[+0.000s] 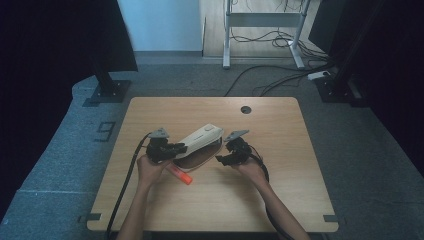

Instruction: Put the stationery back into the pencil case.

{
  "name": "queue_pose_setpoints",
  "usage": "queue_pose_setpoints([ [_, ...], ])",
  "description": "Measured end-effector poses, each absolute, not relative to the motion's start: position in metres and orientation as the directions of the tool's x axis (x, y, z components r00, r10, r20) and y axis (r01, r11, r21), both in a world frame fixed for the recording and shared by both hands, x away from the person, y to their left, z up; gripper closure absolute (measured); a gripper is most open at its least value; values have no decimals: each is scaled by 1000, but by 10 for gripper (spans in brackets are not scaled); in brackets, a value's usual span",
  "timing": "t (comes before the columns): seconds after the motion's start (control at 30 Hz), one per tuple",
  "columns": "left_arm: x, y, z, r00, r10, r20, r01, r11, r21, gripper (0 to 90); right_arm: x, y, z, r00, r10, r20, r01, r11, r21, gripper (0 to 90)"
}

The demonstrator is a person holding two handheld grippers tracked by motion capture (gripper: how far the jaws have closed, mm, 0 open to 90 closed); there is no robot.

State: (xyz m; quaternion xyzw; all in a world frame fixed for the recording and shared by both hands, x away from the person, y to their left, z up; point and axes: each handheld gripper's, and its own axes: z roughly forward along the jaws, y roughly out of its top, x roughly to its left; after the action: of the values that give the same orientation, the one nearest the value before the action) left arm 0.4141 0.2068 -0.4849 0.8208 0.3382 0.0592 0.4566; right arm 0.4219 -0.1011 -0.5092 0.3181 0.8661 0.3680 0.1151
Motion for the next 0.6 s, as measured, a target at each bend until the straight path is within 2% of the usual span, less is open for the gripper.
queue_pose_setpoints([
  [0.23, 414, 207, -485, 764, 609, -213, 502, -353, 789, 757, 411, -94, -511, -792, 609, 34, 444, 538, 717, 276],
  [0.6, 415, 210, -485, 762, 610, -216, 505, -352, 788, 758, 394, -73, -513, -834, 549, 53, 411, 553, 725, 276],
])
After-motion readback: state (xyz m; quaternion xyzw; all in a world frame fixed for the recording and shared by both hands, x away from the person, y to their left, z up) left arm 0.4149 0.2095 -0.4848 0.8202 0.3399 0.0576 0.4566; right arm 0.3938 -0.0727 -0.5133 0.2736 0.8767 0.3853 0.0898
